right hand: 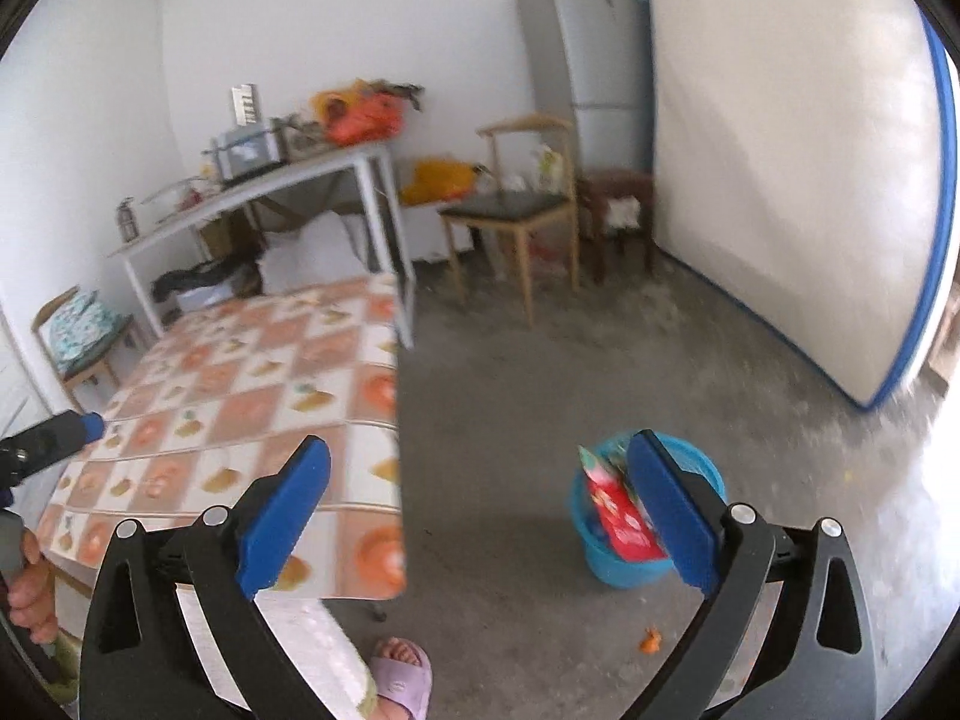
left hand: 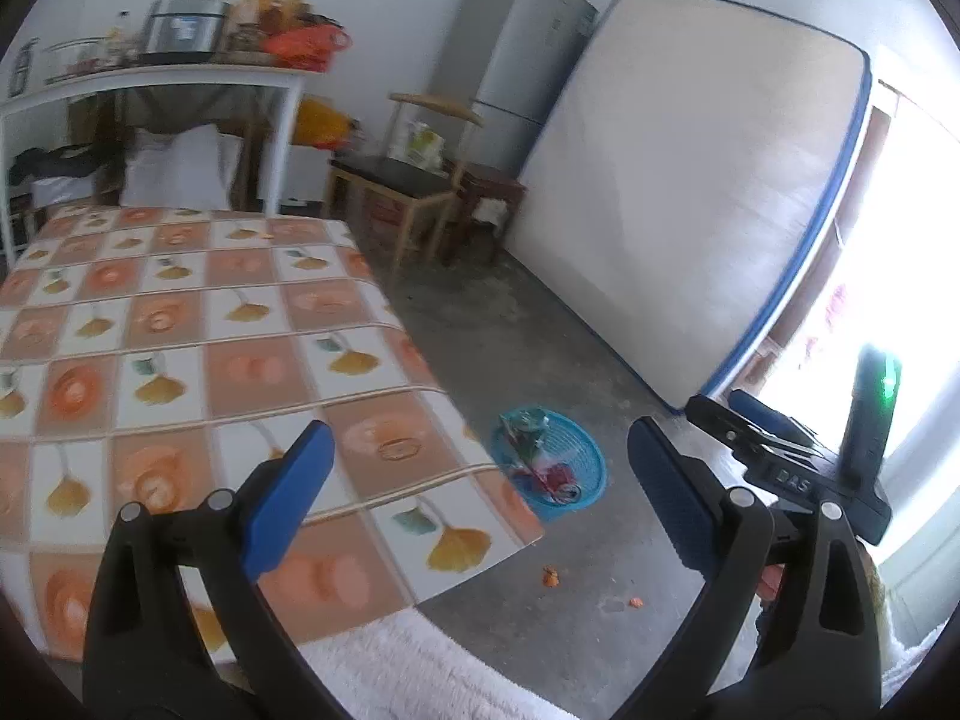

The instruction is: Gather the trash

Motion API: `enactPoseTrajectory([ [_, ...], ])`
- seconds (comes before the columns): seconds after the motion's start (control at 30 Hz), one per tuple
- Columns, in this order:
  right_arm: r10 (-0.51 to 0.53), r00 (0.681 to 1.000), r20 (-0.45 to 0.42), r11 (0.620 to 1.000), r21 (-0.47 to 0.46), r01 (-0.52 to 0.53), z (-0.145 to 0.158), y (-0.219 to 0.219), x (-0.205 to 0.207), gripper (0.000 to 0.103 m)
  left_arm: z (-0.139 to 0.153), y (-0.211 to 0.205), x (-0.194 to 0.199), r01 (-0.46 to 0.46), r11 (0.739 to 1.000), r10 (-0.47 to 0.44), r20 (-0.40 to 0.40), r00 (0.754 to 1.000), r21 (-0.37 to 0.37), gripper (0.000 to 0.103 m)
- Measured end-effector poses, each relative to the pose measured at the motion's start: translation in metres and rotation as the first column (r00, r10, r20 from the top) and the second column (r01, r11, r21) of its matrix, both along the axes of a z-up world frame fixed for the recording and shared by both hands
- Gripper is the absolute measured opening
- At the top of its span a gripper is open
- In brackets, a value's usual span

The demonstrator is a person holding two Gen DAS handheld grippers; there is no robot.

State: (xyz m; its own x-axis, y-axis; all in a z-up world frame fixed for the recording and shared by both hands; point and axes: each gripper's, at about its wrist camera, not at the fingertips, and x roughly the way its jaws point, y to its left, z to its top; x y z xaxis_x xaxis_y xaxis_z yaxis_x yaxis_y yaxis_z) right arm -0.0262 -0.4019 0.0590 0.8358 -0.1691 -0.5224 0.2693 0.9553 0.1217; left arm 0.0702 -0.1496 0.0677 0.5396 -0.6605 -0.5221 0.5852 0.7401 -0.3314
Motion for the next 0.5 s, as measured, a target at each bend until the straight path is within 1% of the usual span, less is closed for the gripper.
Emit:
enactPoseTrajectory([
  [0.17,0.064,0.998,0.003,0.997,-0.035,-0.064,0.01,0.036,-0.005,0.096,0.004,0.023,-0.013,-0.075,0.997,0.075,0.005,0.997,0.006,0.094],
  [0.3,0.082,0.997,-0.001,0.995,-0.048,-0.082,0.012,0.055,-0.009,0.096,0.004,0.035,-0.021,-0.141,0.989,0.14,0.023,0.99,0.041,0.094],
  [0.4,0.081,0.997,-0.006,0.995,-0.051,-0.081,0.013,0.07,-0.011,0.096,0.005,0.039,-0.027,-0.198,0.976,0.195,0.041,0.98,0.088,0.094],
  [0.47,0.079,0.997,-0.013,0.995,-0.053,-0.08,0.012,0.078,-0.01,0.096,0.003,0.04,-0.028,-0.242,0.962,0.239,0.042,0.97,0.129,0.094],
  [0.5,0.078,0.997,-0.017,0.995,-0.056,-0.079,0.011,0.082,-0.009,0.096,0.001,0.041,-0.029,-0.276,0.947,0.272,0.045,0.961,0.162,0.094],
])
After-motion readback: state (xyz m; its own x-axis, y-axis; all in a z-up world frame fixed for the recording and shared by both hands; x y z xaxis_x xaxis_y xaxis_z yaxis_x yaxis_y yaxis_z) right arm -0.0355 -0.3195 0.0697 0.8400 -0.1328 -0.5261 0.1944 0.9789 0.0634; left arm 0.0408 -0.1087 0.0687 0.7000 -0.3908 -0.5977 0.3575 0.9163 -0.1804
